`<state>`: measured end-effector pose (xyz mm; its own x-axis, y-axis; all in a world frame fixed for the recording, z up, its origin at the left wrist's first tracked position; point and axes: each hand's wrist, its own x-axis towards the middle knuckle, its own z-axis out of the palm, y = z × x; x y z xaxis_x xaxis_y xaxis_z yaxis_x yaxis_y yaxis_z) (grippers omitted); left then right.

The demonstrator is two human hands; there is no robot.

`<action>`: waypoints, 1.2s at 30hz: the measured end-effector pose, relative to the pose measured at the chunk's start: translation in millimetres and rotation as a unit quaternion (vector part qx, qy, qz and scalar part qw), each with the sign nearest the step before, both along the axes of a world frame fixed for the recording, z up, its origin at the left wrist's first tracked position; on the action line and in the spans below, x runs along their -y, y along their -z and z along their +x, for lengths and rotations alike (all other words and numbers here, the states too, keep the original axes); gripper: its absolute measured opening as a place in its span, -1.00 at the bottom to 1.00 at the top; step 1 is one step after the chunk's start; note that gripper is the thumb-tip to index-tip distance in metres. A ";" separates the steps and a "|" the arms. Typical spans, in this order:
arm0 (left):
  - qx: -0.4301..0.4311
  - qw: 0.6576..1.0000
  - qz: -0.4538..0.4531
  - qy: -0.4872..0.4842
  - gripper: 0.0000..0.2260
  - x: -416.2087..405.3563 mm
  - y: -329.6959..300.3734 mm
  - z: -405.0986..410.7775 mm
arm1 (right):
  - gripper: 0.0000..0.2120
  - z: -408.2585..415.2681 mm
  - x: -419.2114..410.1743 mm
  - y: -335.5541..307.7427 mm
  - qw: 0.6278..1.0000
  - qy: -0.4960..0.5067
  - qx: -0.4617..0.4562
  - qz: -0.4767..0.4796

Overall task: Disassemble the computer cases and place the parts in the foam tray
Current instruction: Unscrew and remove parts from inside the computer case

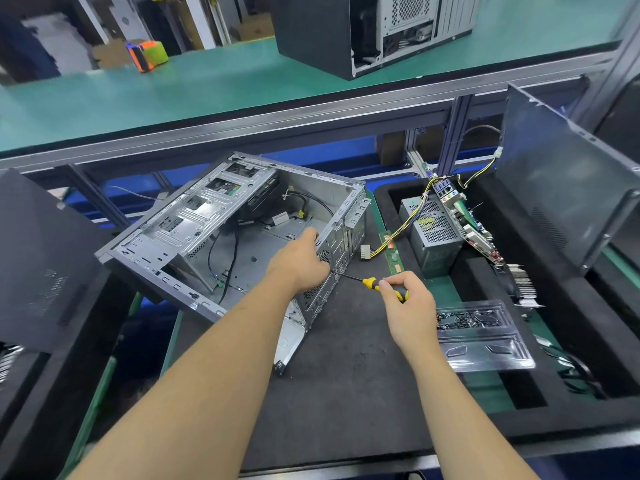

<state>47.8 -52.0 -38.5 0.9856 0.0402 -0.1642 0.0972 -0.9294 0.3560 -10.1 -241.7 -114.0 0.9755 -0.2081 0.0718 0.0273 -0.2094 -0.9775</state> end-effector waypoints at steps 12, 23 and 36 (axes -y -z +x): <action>0.009 1.000 -0.020 -0.007 -0.72 -1.7 3.7 -0.2 | -0.82 -0.7 -1.4 10.6 1.000 0.017 0.006 0.014; 0.011 1.000 -0.025 -0.007 -0.64 -2.2 2.2 -1.2 | -0.73 13.7 10.7 30.1 0.889 0.038 -0.327 0.317; 0.001 1.000 -0.021 -0.014 -0.58 -4.7 6.6 3.8 | -0.86 9.8 12.6 49.4 0.976 0.000 -0.146 0.160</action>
